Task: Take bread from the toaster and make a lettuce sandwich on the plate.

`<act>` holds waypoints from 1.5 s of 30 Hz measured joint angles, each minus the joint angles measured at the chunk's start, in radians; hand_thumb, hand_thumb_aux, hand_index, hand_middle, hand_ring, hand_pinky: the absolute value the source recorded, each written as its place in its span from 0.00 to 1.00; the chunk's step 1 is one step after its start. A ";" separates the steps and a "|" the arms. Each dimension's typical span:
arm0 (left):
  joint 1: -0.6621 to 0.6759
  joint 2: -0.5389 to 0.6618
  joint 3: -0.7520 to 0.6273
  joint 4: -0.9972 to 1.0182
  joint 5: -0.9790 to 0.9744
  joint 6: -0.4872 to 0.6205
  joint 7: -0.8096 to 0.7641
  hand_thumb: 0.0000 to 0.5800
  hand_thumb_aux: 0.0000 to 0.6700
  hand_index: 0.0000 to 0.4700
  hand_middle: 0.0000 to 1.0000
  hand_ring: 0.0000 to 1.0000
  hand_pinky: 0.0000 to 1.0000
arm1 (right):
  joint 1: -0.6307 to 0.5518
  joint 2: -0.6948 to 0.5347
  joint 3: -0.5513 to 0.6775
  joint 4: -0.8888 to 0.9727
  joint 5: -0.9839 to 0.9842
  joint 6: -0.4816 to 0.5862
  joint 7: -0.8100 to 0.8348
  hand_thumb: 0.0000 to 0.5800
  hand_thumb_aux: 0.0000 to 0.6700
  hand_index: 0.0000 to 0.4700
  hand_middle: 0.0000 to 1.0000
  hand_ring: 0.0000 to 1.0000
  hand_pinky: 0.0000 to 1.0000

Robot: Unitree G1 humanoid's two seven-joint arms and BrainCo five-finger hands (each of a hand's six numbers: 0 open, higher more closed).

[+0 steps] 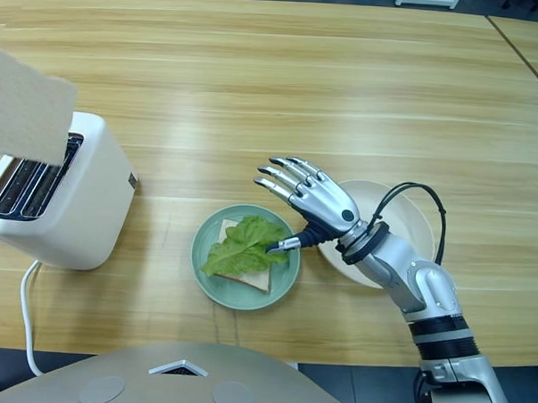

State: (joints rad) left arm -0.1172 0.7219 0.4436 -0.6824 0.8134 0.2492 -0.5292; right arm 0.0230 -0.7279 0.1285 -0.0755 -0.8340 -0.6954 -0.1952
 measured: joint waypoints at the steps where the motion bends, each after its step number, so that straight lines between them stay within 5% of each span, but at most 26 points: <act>1: -0.026 0.009 0.010 -0.006 -0.026 0.000 0.002 1.00 1.00 1.00 1.00 1.00 1.00 | 0.005 0.000 -0.011 -0.009 0.003 -0.001 -0.003 0.00 0.00 0.00 0.00 0.00 0.00; 8: -0.183 0.015 -0.003 -0.038 -0.236 0.004 0.010 1.00 1.00 1.00 1.00 1.00 1.00 | 0.054 -0.007 -0.094 -0.093 -0.002 -0.018 -0.049 0.00 0.00 0.00 0.00 0.00 0.00; 18: -0.240 -0.207 -0.359 0.091 -0.638 0.072 -0.082 1.00 1.00 1.00 1.00 1.00 1.00 | 0.137 0.001 -0.302 -0.349 -0.158 -0.123 -0.283 0.00 0.00 0.00 0.00 0.00 0.00; 26: -0.184 -0.389 -0.572 0.172 -0.779 0.209 -0.058 1.00 1.00 1.00 1.00 1.00 1.00 | 0.209 -0.010 -0.399 -0.426 -0.175 -0.207 -0.303 0.00 0.00 0.00 0.00 0.00 0.00; 32: -0.175 -0.336 -0.815 0.348 -0.740 0.019 -0.205 1.00 1.00 1.00 1.00 1.00 1.00 | 0.236 -0.006 -0.325 -0.402 -0.185 -0.251 -0.240 0.00 0.00 0.00 0.00 0.00 0.00; 45: -0.549 -0.376 -1.065 0.872 -0.636 -0.358 -0.527 1.00 1.00 1.00 1.00 1.00 1.00 | 0.297 -0.029 -0.100 -0.261 -0.140 -0.271 0.003 0.00 0.00 0.00 0.00 0.00 0.00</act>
State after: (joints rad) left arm -0.6665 0.3457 -0.6216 0.1899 0.1776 -0.1091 -1.0558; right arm 0.3204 -0.7571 0.0285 -0.3370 -0.9744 -0.9669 -0.1919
